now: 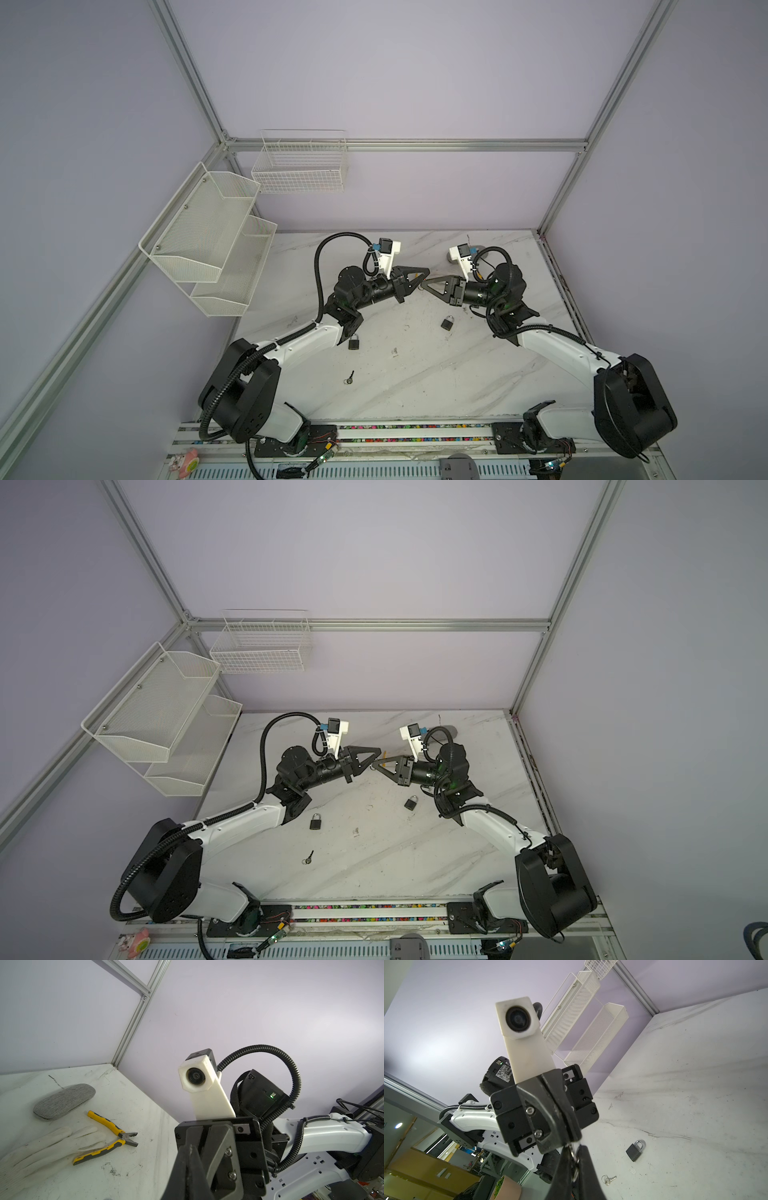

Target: Unlock with the key

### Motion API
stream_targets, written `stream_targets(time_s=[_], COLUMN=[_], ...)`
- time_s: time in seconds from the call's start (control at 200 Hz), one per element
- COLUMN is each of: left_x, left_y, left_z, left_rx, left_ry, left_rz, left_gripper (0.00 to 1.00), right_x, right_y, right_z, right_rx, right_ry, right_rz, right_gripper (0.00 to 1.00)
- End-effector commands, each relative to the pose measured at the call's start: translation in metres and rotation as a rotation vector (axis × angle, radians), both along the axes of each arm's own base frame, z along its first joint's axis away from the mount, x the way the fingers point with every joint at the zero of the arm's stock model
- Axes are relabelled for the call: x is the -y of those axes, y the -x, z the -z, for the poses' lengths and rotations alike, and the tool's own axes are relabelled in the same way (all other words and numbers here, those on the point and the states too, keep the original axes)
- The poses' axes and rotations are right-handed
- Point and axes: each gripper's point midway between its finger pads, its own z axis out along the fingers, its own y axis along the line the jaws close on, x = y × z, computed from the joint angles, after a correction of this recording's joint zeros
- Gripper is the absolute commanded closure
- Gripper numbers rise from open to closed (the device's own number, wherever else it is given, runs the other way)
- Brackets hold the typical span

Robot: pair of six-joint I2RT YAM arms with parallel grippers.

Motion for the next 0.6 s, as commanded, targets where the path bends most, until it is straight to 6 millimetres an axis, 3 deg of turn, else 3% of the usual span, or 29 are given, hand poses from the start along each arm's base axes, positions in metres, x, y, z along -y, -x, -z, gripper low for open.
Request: stream_targets(time_s=[0.0,0.115,0.16,0.23,0.24,0.27,0.415,0.6], left_x=[0.002,0.001,0.001,0.001,-0.003,-0.005,-0.017,-0.031], left_y=[0.012,0.011,0.010,0.007,0.013,0.015,0.006,-0.012], left_z=[-0.058,-0.058,-0.058,-0.055,-0.066,-0.070,-0.067,-0.032], left_rx=[0.130,0.122,0.120,0.115,0.138,0.147,0.120,-0.006], left_ry=[0.067,0.055,0.048,0.036,0.050,0.051,0.012,-0.120], left_rz=[0.032,0.025,0.021,0.009,0.006,-0.004,-0.109,-0.270], left_gripper=[1.00,0.99,0.89,0.57,0.54,0.46,0.25,0.08], right_x=[0.003,0.005,0.006,0.009,0.009,0.011,0.028,0.062], right_y=[0.000,-0.001,-0.002,-0.004,-0.004,-0.005,-0.019,-0.040], right_z=[-0.015,-0.014,-0.012,-0.011,-0.011,-0.009,0.006,0.038], right_rx=[0.056,0.051,0.043,0.033,0.027,0.017,-0.042,-0.125], right_ry=[-0.031,-0.031,-0.030,-0.027,-0.025,-0.020,0.049,0.202], right_rz=[0.010,0.024,0.028,0.030,0.030,0.035,0.119,0.287], right_gripper=[1.00,1.00,1.00,1.00,1.00,1.00,1.00,1.00])
